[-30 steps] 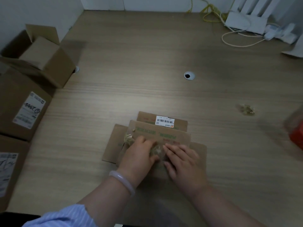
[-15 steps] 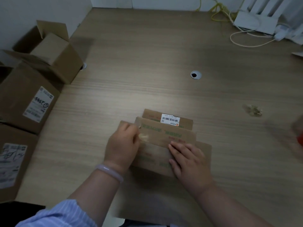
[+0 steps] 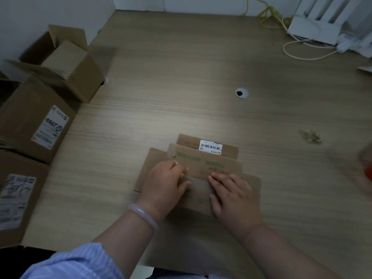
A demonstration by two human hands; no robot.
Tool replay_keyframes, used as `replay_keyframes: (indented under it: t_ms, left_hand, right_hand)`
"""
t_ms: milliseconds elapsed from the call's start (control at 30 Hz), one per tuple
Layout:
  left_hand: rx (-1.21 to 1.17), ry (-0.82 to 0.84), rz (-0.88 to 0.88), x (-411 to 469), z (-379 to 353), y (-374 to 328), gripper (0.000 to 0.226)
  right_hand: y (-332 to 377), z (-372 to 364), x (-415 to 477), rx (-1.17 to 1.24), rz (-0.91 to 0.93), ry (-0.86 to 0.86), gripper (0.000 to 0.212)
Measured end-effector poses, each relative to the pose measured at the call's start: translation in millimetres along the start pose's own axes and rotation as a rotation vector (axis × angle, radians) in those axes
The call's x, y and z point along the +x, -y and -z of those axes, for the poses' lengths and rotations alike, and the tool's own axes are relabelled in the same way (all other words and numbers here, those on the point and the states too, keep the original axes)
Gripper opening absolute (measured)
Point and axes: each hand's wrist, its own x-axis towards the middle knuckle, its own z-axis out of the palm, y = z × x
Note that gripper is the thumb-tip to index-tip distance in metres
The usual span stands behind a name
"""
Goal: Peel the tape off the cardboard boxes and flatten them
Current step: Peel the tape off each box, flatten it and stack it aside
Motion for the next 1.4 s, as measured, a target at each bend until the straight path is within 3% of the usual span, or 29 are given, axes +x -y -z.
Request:
replay_keyframes:
  t_ms: [233,400,533,667,867,967,1033,1100,1200,1300,1400]
  left_hand:
    - [0.020,-0.182,0.115,3.7,-5.9,8.4,0.035]
    - [0.091,-0.228,-0.062,15.3,-3.7,23.7,0.007]
    - [0.097,-0.190,-0.069,19.6,1.5,27.7,0.012]
    - [-0.222,-0.172,0.265,20.5,10.0,31.9,0.008]
    - [-0.962,-0.357,0.818,19.4,13.7,37.5,0.025]
    - [-1.381,-0.428,1.001,19.9,14.1,32.0,0.029]
    - [-1.503,-0.439,1.009,18.7,11.9,33.3,0.029]
    - [-1.296,-0.385,0.894,16.8,10.2,39.9,0.024]
    - [-0.714,-0.240,0.598,12.5,15.9,54.8,0.026]
    - [-0.455,-0.087,0.370,15.5,24.9,62.9,0.031]
    - [-0.288,-0.005,0.279,17.3,27.7,66.2,0.036]
  right_hand:
    - [19.5,-1.8,10.2,-0.024,-0.047,0.044,0.058]
    - [14.5,-9.7,9.2,-0.017,0.005,0.077,0.057]
    - [17.1,-11.0,7.3,-0.032,0.001,0.062,0.056]
    - [17.4,-11.7,6.8,-0.037,0.005,0.055,0.056]
    - [18.8,-12.2,6.9,-0.049,0.022,0.068,0.057]
    - [19.3,-11.4,7.5,-0.044,0.029,0.074,0.058]
    - [20.2,-10.6,8.3,-0.043,0.025,0.078,0.058]
    - [21.5,-9.3,8.9,-0.037,0.015,0.088,0.058]
    - [22.0,-9.0,10.2,-0.037,0.003,0.104,0.059]
    - [26.9,-5.9,13.9,-0.038,-0.026,0.099,0.062]
    - [38.9,0.0,25.9,-0.086,-0.072,0.131,0.067]
